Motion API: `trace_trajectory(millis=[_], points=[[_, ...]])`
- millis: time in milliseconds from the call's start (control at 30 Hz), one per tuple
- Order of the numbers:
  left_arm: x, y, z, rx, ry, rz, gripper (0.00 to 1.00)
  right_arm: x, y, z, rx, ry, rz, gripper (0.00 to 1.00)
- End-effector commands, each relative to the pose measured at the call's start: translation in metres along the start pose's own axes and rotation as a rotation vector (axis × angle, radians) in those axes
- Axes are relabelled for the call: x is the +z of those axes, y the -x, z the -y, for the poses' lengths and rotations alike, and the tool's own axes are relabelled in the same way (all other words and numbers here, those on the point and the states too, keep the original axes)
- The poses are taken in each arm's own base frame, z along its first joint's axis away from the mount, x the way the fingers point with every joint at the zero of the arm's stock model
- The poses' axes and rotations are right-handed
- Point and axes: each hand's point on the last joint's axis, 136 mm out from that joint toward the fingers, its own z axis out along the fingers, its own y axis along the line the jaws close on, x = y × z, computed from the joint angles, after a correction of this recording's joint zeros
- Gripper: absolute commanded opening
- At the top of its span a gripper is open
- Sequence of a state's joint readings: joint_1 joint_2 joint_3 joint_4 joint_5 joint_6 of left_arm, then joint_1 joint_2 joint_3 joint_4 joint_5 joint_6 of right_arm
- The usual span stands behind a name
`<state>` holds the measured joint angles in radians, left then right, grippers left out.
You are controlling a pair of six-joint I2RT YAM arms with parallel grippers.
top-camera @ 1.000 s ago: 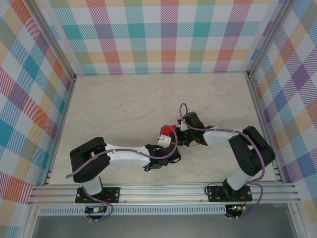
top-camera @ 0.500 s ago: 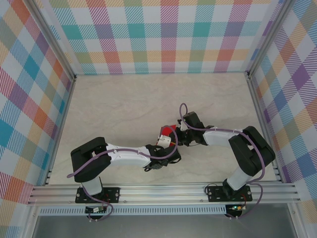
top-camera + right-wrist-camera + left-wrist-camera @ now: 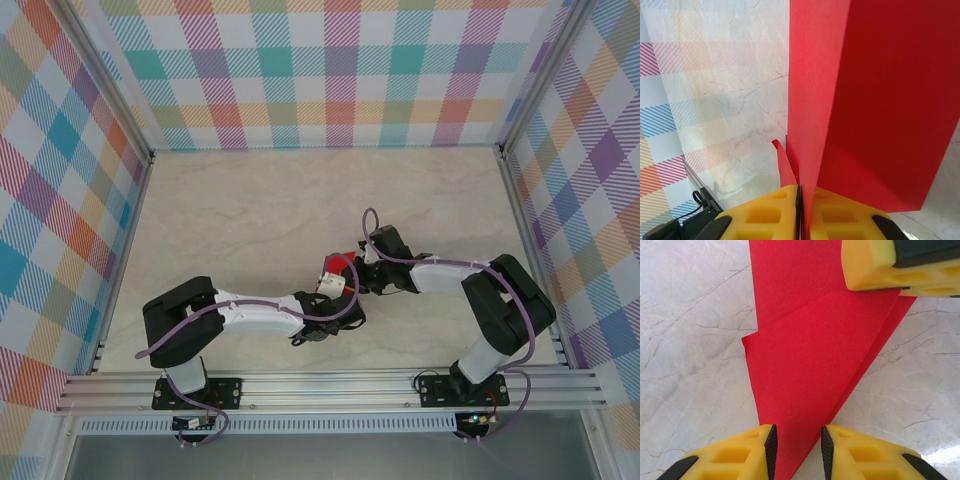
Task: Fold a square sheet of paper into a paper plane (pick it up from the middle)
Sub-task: Fourth fold the wing at the center of the table.
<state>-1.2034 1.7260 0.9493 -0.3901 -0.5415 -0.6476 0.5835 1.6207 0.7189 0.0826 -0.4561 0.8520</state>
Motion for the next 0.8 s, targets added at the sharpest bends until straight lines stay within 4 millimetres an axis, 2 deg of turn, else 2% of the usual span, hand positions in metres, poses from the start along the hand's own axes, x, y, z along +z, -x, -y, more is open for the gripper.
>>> trace_trajectory(millis=[0,767], points=[[-0.0005,-0.0009,-0.0003,0.005,0.014,0.009,0.31,-0.0002,0.0026,-0.0013,-0.013,-0.005,-0.004,0.12],[-0.0017,-0.0007,-0.0016,0.009,0.016,0.009,0.32,-0.0004,0.0035,-0.0019,-0.015,-0.006,-0.001,0.11]])
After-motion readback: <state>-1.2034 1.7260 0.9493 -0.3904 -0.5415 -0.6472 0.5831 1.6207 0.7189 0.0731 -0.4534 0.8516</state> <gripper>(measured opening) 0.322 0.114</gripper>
